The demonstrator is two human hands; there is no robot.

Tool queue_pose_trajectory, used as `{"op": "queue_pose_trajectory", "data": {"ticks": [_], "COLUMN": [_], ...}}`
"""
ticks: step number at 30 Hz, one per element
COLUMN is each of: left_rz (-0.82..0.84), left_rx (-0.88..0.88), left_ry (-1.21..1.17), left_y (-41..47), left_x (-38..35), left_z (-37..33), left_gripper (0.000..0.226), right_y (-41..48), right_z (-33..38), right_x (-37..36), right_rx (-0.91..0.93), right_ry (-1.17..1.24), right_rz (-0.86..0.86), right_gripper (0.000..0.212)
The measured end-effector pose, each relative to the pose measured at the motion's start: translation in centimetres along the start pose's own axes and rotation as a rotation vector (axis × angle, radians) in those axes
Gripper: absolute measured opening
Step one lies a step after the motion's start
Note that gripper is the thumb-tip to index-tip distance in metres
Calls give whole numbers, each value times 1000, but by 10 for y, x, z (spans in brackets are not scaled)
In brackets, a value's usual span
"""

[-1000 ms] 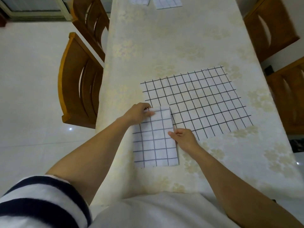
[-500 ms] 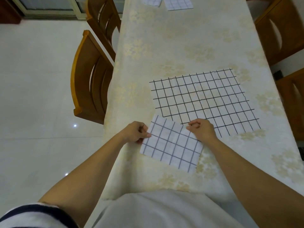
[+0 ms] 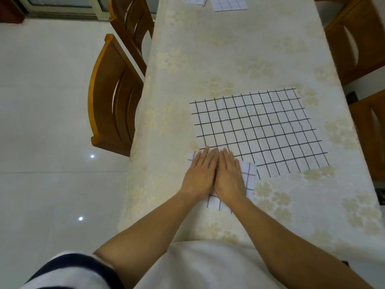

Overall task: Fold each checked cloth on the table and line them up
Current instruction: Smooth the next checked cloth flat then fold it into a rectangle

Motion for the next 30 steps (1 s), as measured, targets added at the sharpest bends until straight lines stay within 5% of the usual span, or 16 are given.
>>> {"op": "queue_pose_trajectory", "data": {"ticks": [3,13,16,20,30], "left_rz": [131,102,37,86,144], "left_rx": [67,230,208,-73,129], "left_ry": [85,144,111,104,184], "left_y": [2,-35,-30,-10,-45], "left_x": [-16,14,21,5,11], "left_z": [15,63,55,16,61], "left_gripper": [63,66,62,62,58], "right_y": [-14,-25,-22,-14,-34], "right_z": [-14,-99,-76,-11,-89], "right_x": [-15,-6,4,-2,-12], "right_rx": [-7,-254,-181,72,-32], "right_ry": [-54,-178,-155,-131,-176], "right_rz": [107,145,33,54,159], "right_gripper": [65,69,64,59,67]}}
Point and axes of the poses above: each hand's wrist, its own y-axis towards the middle knuckle, its own x-axis out of the back of the hand, z = x × y, the point moved 5 cm from there along y, towards the middle knuckle, and after that the axes turned 6 degrees about -y, right-handed, at the moved point
